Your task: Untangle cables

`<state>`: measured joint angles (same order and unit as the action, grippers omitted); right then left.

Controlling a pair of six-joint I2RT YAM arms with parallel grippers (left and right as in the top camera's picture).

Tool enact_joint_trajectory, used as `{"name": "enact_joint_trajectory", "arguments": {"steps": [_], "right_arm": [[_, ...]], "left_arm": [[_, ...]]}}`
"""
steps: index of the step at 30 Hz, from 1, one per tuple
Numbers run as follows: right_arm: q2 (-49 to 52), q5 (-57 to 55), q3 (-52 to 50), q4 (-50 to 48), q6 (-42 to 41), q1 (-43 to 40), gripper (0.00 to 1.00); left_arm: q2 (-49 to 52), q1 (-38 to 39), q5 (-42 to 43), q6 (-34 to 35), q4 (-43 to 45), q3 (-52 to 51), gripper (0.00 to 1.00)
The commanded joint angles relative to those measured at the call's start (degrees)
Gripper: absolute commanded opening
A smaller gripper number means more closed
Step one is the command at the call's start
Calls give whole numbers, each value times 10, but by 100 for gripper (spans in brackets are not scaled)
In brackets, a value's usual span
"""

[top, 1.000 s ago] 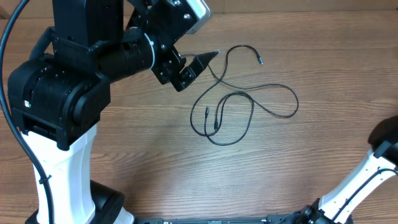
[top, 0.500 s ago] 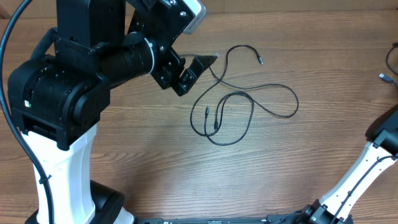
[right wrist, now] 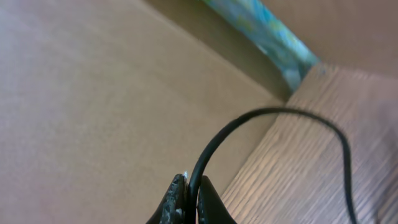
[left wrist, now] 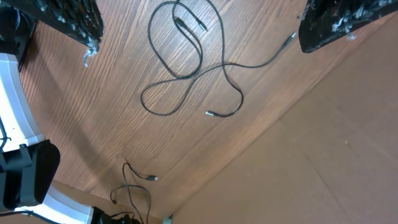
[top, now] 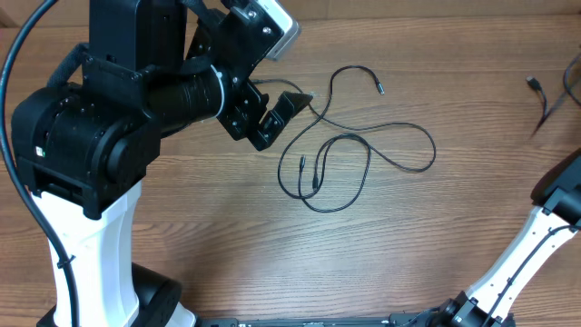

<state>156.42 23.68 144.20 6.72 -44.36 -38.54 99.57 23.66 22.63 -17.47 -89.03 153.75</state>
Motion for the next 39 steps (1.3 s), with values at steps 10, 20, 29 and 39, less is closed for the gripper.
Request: {"name": "enact_joint_trajectory", "arguments": {"steps": [10, 20, 29, 39], "right_arm": [[30, 45, -6, 55, 10, -2, 100], [-74, 153, 4, 136, 63, 23, 100], [-230, -5, 4, 323, 266, 132, 100], [-238, -44, 4, 530, 419, 301, 100]], "left_arm": [[3, 4, -6, 8, -6, 1, 100], [5, 3, -204, 9, -28, 1, 100], [18, 2, -293, 7, -16, 0, 100], [70, -13, -333, 8, -22, 0, 100]]}}
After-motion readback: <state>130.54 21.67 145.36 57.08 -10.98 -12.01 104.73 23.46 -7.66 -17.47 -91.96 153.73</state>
